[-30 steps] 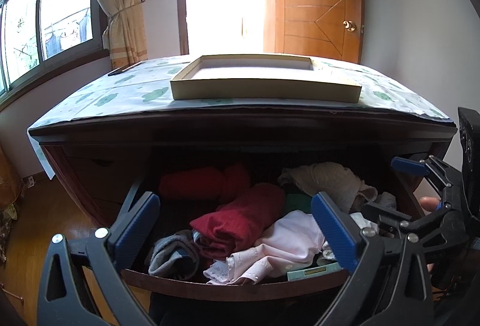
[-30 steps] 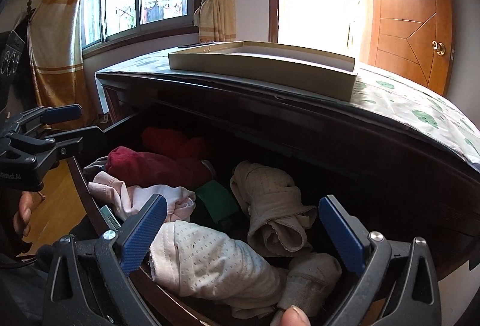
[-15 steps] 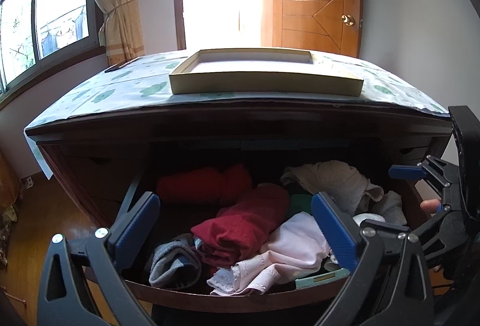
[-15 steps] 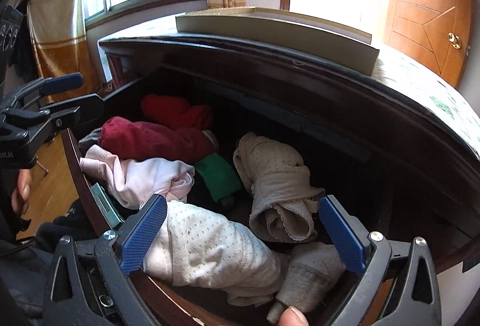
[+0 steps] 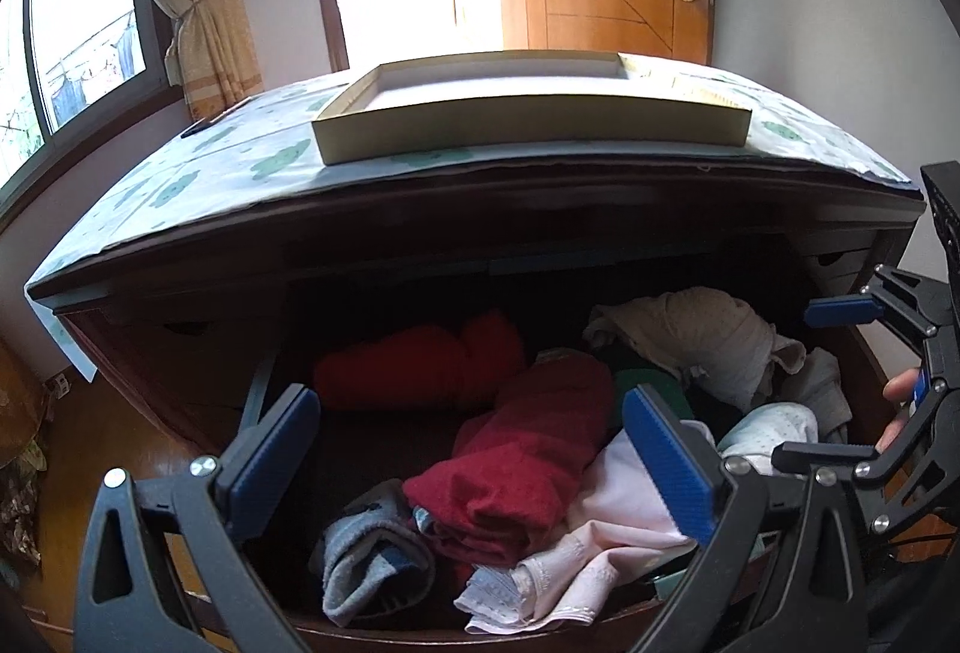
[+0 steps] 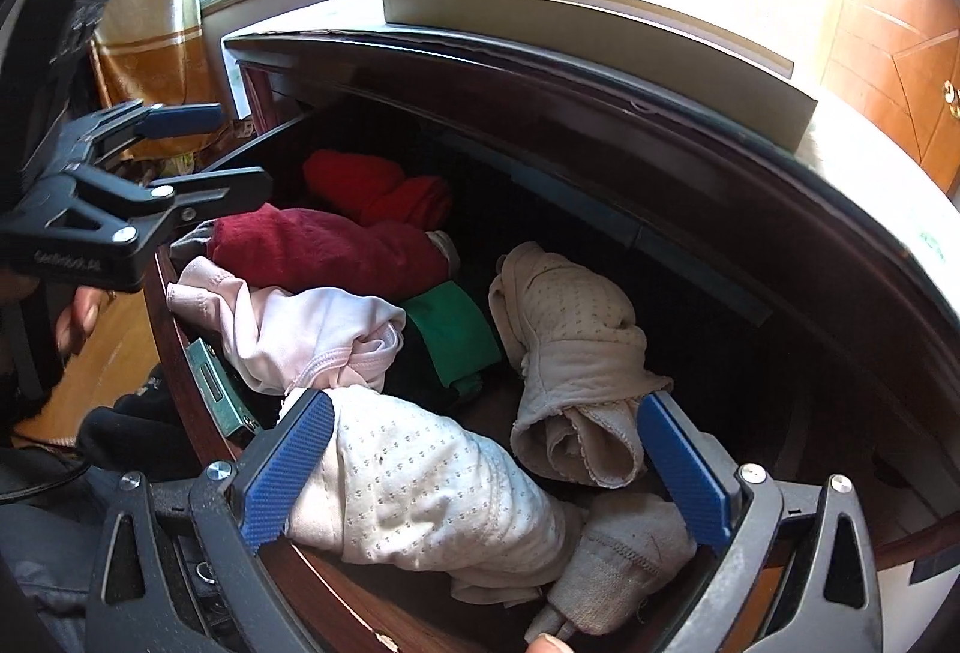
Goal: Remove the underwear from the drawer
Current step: 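Reach both tools into the drawer over the clothes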
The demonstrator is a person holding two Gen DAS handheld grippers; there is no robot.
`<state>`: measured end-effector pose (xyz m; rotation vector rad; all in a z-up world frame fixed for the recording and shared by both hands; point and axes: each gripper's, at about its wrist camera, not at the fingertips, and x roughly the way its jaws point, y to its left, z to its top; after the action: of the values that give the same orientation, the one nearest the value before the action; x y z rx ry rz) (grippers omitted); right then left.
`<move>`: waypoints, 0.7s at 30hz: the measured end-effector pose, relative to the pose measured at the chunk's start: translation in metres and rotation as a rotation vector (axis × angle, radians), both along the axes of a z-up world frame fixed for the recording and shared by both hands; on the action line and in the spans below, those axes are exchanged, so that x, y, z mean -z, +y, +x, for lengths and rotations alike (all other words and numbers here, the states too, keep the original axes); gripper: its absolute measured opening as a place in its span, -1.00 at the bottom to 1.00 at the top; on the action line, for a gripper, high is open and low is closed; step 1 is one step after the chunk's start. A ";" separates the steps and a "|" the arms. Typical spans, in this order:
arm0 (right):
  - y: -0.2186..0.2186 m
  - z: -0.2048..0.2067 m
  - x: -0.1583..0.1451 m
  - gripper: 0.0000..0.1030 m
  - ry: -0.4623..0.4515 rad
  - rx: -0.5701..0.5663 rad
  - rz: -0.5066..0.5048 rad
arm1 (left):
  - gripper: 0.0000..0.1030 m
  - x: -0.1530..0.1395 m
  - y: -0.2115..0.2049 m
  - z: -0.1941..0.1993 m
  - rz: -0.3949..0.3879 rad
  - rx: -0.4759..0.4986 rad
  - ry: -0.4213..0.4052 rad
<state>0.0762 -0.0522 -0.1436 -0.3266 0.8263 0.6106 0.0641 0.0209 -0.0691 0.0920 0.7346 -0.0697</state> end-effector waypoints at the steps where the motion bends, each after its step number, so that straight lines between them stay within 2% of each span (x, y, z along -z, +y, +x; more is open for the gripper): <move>1: 0.001 0.000 -0.001 0.99 -0.004 -0.003 -0.007 | 0.99 0.000 -0.001 0.002 0.006 0.005 0.006; 10: -0.011 0.019 -0.011 0.99 -0.057 0.072 -0.036 | 0.99 0.007 -0.005 0.028 -0.003 0.087 0.103; 17: -0.009 0.045 -0.002 0.98 -0.039 0.118 -0.105 | 0.99 0.018 -0.010 0.047 0.012 0.143 0.205; 20: -0.005 0.052 0.001 0.82 -0.004 0.102 -0.121 | 0.99 0.025 -0.011 0.054 0.016 0.162 0.252; 21: -0.003 0.054 0.003 0.71 0.002 0.097 -0.134 | 0.99 0.027 -0.011 0.056 0.015 0.172 0.269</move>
<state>0.1299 -0.0554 -0.1466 -0.4058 0.8817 0.4658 0.1205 0.0096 -0.0961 0.1626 0.9954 -0.2442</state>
